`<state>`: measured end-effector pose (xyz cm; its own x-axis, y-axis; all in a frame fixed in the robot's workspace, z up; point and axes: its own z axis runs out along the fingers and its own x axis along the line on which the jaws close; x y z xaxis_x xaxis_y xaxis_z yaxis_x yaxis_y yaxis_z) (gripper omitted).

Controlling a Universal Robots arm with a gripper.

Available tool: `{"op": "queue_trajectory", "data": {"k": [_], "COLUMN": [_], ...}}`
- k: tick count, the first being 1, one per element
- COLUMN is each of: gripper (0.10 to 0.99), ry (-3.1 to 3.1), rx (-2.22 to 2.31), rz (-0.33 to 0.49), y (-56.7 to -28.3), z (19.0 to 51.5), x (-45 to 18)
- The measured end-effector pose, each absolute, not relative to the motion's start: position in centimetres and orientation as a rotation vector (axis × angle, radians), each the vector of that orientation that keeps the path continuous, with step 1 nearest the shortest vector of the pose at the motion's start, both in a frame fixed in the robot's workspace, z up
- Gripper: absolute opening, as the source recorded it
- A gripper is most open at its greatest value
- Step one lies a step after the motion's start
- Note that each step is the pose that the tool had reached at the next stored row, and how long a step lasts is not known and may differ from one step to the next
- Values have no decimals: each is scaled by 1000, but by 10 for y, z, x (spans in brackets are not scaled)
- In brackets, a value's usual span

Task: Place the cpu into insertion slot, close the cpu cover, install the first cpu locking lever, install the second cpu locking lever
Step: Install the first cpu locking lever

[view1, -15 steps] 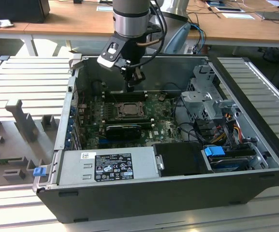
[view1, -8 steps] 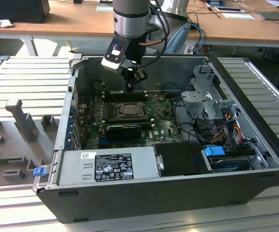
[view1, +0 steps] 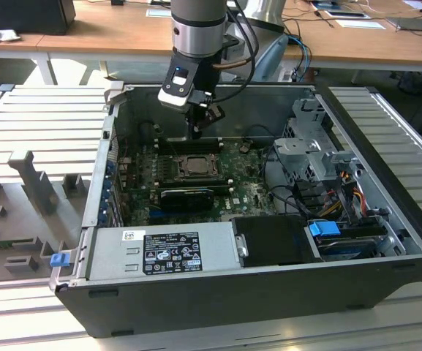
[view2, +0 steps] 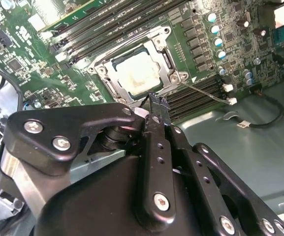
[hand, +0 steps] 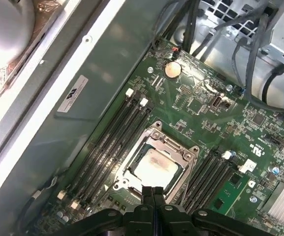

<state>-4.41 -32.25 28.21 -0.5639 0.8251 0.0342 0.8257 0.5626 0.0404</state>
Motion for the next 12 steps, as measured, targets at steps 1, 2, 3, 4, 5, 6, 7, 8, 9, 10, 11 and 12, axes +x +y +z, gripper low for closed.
{"op": "queue_trajectory", "data": {"k": [1, 2, 3, 4, 5, 6, 7, 8, 9, 10, 11, 12], "gripper": [106, 106, 106, 106, 106, 106, 106, 106, 106, 106, 106, 106], "ry": [-2773, -2779, -2787, -2798, -2802, -2807, -2814, -2817, -2823, -2829, -2840, -2848], "rx": [-1450, -1437, -1420, -1398, -1391, -1380, -1366, -1357, -1346, -1331, -1308, -1288], "rz": [-81, -81, -81, -81, -81, -80, -80, -80, -80, -80, -80, -80], "y": [-323, -323, -323, -323, -323, -323, -323, -323, -323, -322, -323, -322], "z": [282, 282, 282, 282, 282, 282, 282, 282, 282, 282, 282, 282], "x": [-44, -44, -44, -44, -44, -44, -44, -44, -44, -44, -44, -44]}}
